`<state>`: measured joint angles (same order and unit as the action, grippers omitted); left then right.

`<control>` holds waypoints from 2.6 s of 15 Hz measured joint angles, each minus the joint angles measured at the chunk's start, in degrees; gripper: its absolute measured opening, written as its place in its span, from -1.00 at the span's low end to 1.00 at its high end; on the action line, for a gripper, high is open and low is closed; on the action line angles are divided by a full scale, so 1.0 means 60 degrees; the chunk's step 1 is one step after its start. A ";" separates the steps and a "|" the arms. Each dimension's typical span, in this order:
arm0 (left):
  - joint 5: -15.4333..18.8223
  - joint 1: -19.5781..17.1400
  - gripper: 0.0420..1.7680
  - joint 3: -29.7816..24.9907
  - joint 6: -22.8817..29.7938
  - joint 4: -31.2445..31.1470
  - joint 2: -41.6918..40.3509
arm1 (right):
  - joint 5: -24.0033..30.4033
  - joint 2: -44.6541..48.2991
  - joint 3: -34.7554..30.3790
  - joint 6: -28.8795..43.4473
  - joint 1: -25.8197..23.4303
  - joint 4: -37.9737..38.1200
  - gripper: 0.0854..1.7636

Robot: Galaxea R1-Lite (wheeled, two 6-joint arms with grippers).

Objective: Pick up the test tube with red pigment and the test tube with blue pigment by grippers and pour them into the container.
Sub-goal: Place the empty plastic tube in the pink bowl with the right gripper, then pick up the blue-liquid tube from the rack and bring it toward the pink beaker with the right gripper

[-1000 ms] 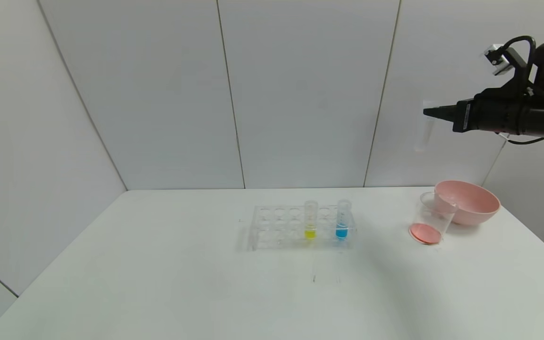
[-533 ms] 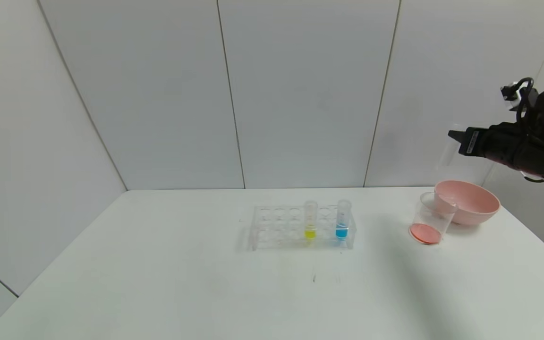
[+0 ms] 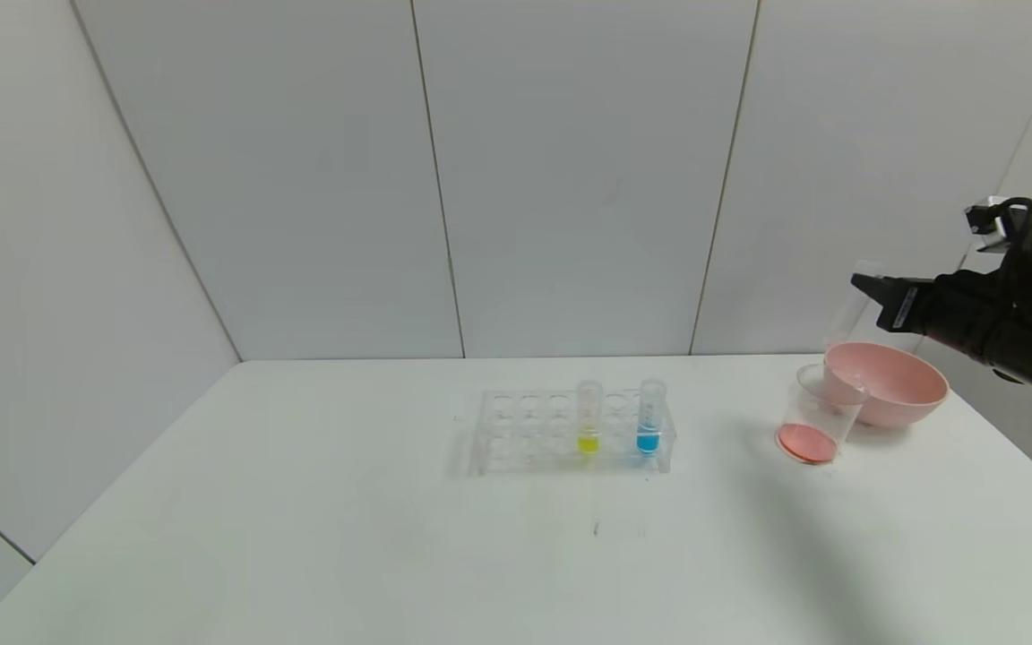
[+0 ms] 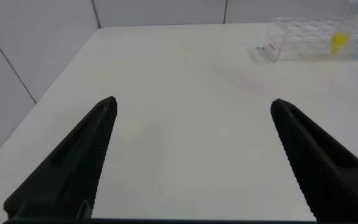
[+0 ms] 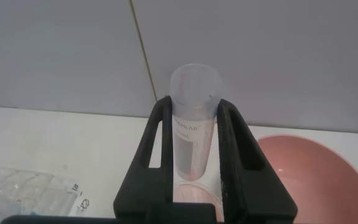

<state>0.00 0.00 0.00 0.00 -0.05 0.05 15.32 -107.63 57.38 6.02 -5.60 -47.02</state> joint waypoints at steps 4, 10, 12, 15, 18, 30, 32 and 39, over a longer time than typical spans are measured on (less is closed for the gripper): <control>0.0000 0.0000 1.00 0.0000 0.0000 0.0000 0.0000 | 0.0128 -0.0028 0.0230 -0.0242 -0.0441 0.0055 -0.52; 0.0000 0.0000 1.00 0.0000 0.0000 -0.0004 0.0000 | 0.0624 -0.0731 0.0768 -0.0959 -0.1786 -0.0022 -0.52; 0.0000 0.0000 1.00 0.0000 0.0000 0.0004 0.0000 | 0.0630 -0.1144 0.0863 -0.0941 -0.2026 -0.0059 -0.52; 0.0000 0.0000 1.00 0.0000 0.0000 0.0000 0.0000 | 0.0638 -0.1857 0.0987 -0.0922 -0.2158 -0.0784 -0.52; 0.0000 0.0000 1.00 0.0000 0.0000 -0.0004 0.0000 | 0.0644 -0.2550 0.1107 -0.0914 -0.2186 -0.1378 -0.51; 0.0000 0.0000 1.00 0.0000 0.0000 -0.0004 0.0000 | 0.0551 -0.1993 0.0473 -0.0908 -0.1772 -0.1378 0.63; 0.0000 0.0000 1.00 0.0000 0.0000 0.0000 0.0000 | 0.0419 -0.1410 -0.0124 -0.0837 -0.1560 -0.1373 0.70; 0.0000 0.0000 1.00 0.0000 0.0000 -0.0008 0.0000 | -0.2473 0.0790 -0.2751 -0.0746 0.0599 -0.1436 0.84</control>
<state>0.00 0.00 0.00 0.00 -0.10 0.05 0.49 -102.89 40.88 1.55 -2.00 -55.64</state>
